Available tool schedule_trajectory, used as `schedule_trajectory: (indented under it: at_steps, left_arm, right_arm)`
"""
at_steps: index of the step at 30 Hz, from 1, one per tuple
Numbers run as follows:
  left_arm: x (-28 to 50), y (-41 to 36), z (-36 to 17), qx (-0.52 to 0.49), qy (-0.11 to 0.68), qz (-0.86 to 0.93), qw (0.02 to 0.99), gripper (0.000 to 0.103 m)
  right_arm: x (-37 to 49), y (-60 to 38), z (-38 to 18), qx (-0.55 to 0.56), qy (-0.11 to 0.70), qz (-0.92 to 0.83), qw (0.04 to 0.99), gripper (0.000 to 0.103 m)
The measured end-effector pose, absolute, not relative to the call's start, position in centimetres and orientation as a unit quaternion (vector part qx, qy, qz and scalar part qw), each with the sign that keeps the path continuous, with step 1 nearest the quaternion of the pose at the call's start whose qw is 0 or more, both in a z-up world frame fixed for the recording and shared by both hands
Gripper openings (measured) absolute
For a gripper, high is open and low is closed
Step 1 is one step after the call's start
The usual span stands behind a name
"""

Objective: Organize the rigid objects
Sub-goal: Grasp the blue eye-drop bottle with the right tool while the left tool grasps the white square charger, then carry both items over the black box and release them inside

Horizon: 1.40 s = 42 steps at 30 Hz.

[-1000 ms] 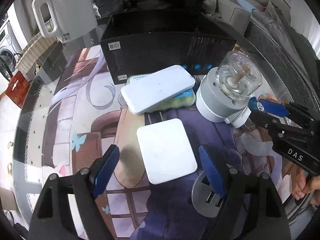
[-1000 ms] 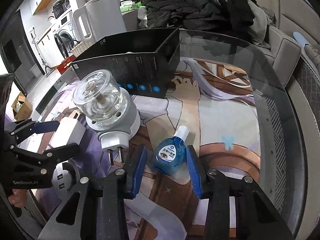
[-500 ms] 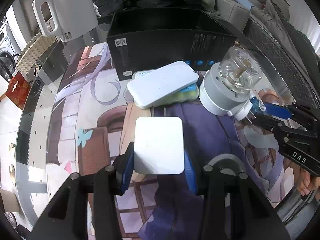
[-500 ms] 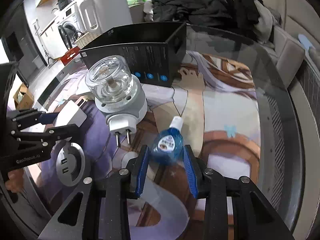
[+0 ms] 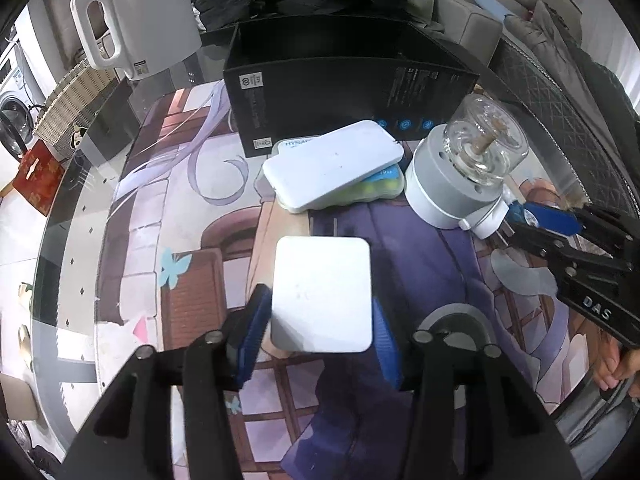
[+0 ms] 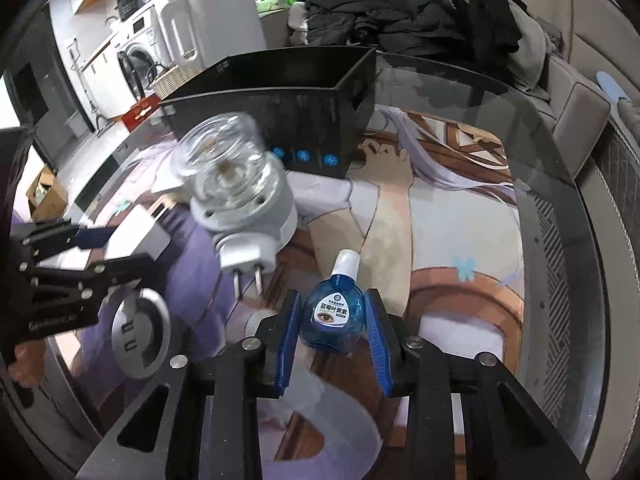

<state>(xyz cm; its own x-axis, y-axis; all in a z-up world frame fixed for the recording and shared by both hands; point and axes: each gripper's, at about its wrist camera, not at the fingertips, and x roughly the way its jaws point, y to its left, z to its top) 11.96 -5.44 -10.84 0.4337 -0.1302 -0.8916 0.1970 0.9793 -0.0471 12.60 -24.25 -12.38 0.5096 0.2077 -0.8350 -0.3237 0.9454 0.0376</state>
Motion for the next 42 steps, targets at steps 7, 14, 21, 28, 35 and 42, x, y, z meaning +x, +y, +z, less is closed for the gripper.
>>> schedule_trajectory:
  at_steps: [7, 14, 21, 28, 35, 42]
  left_arm:
    - [11.9, -5.8, -10.8, 0.039, 0.522, -0.099, 0.846, 0.043]
    - [11.3, -5.7, -9.8, 0.035, 0.505, -0.106, 0.856, 0.043]
    - [9.9, -5.6, -6.5, 0.043, 0.437, -0.103, 0.892, 0.043]
    - [7.5, -4.7, -2.1, 0.049, 0.318, -0.090, 0.942, 0.043]
    - [3.4, -3.5, 2.2, 0.055, 0.175, -0.078, 0.980, 0.043]
    - [1.9, -2.2, 4.4, 0.044, 0.102, -0.075, 0.991, 0.043]
  right_arm:
    - [12.1, -24.2, -12.3, -0.052, 0.475, 0.168, 0.862, 0.032]
    - [11.1, -24.3, -10.6, -0.048, 0.450, 0.168, 0.876, 0.032]
    - [9.5, -24.0, -7.5, -0.046, 0.390, 0.160, 0.906, 0.032]
    - [6.1, -22.8, -2.4, -0.046, 0.268, 0.161, 0.949, 0.032]
    - [2.6, -21.6, 2.0, -0.058, 0.155, 0.162, 0.973, 0.032]
    - [0.8, -20.2, 4.7, -0.063, 0.100, 0.166, 0.979, 0.032]
